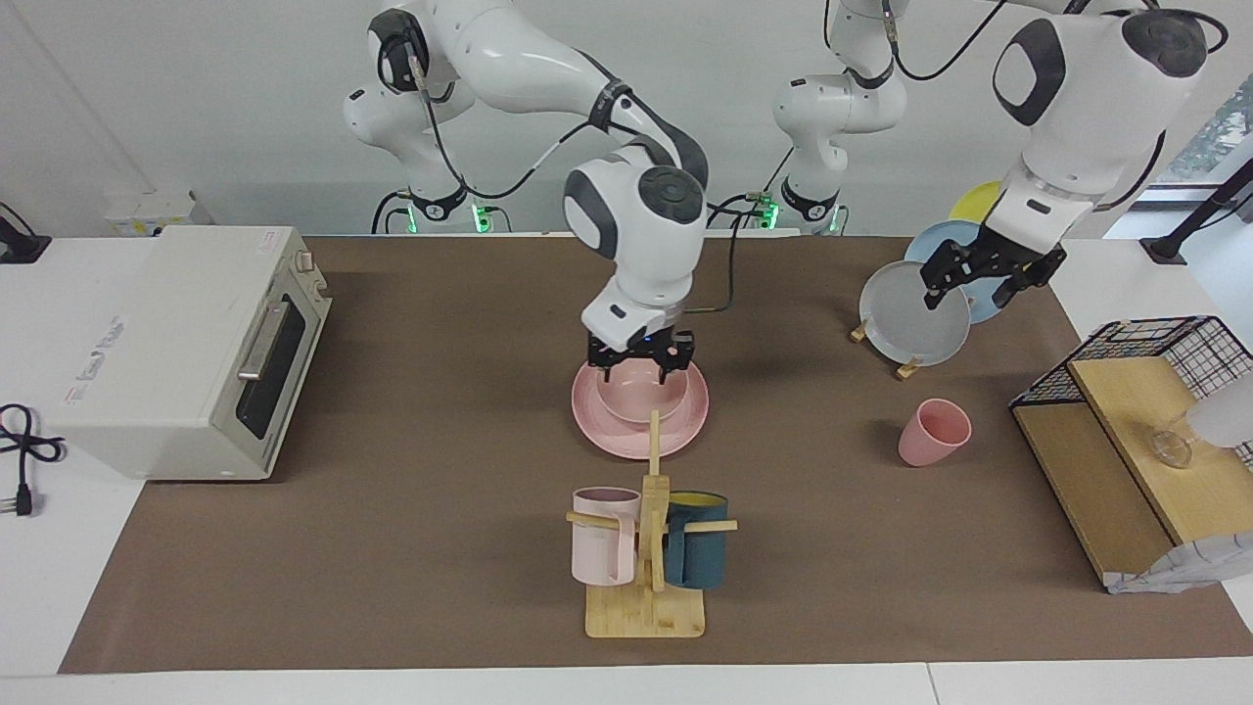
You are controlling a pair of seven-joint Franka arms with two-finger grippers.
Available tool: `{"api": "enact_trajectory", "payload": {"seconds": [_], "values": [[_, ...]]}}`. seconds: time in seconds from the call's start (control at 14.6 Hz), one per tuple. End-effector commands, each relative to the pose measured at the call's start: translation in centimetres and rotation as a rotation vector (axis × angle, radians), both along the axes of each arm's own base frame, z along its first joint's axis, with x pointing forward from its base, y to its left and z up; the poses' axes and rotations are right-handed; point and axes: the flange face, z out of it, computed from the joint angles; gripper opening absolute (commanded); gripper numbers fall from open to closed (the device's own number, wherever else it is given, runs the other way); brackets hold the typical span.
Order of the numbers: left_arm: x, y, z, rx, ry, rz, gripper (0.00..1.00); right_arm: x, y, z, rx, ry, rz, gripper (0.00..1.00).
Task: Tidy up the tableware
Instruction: 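Lower the bowl onto the plate, open and withdraw the right gripper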
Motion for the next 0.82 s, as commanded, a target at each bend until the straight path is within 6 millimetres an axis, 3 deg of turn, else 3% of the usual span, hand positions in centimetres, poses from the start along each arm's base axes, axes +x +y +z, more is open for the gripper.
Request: {"api": "enact_trajectory", "payload": {"seconds": [0.0, 0.07, 0.14, 0.2, 0.34, 0.61, 0.75], "values": [[4.2, -0.1, -6.7, -0.016, -0.005, 0.029, 1.0, -3.1, -13.6, 4.1, 0.031, 0.061, 0.026, 1.0], [5.2, -0.1, -8.7, -0.018, -0.011, 0.033, 1.0, -4.0, -17.9, 5.8, 0.037, 0.095, 0.052, 1.0], [5.9, 0.3, -9.8, -0.019, -0.021, 0.043, 1.0, -4.5, -20.9, 7.5, 0.046, 0.114, 0.079, 1.0], [6.2, 0.6, -10.4, -0.02, -0.027, 0.053, 1.0, -5.3, -22.6, 9.6, 0.053, 0.107, 0.104, 1.0], [6.8, 0.6, -12.0, -0.02, -0.038, 0.081, 1.0, -7.1, -24.6, 12.4, 0.054, 0.113, 0.086, 1.0], [5.7, -0.2, -15.1, -0.016, 0.007, 0.134, 1.0, -6.6, -28.7, 12.5, 0.061, 0.12, 0.009, 1.0], [5.7, -0.3, -15.3, -0.017, 0.003, 0.158, 1.0, -5.9, -28.8, 12.7, 0.05, 0.079, 0.053, 1.0]]}}
